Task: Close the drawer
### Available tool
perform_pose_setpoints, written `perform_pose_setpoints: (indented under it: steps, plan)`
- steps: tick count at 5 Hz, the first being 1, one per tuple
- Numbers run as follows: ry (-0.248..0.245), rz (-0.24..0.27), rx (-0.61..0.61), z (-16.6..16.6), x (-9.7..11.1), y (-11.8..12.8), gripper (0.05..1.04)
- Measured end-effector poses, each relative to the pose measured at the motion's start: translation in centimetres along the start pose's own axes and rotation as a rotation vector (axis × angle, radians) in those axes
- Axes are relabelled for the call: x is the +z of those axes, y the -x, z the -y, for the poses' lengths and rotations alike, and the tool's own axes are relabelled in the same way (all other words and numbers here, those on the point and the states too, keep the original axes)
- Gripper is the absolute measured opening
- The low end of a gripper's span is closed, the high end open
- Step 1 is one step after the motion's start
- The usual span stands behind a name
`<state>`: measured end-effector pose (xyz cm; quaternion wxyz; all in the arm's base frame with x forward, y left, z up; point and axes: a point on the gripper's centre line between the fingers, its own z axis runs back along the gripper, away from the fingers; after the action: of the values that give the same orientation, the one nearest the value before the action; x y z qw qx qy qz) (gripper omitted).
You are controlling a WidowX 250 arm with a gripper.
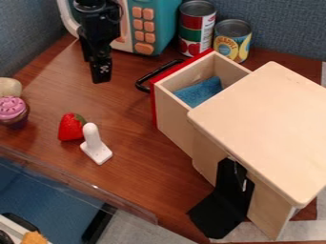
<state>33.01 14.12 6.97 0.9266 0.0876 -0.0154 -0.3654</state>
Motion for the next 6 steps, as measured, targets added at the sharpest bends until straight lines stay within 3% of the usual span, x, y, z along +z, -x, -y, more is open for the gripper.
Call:
perform_pose_setpoints:
  steps: [1,2,3,4,5,6]
  plan:
    - [0.029,0.007,-0.257,-3.4,-0.6,-1.4,0.999]
    - [-0.007,0.072,-0.493,-3.4,-1.0,-2.4,0.999]
    - [0.032,0.206,-0.722,-1.3,-1.7,-3.8,0.999]
    - [0.051,0.292,-0.95,-0.2,-1.3,-4.8,0.999]
    - [0.024,0.366,-1.197,0.1,-0.6,-5.5,0.999]
    - [0.055,0.376,-1.291,0.1,-1.8,-6.4,0.999]
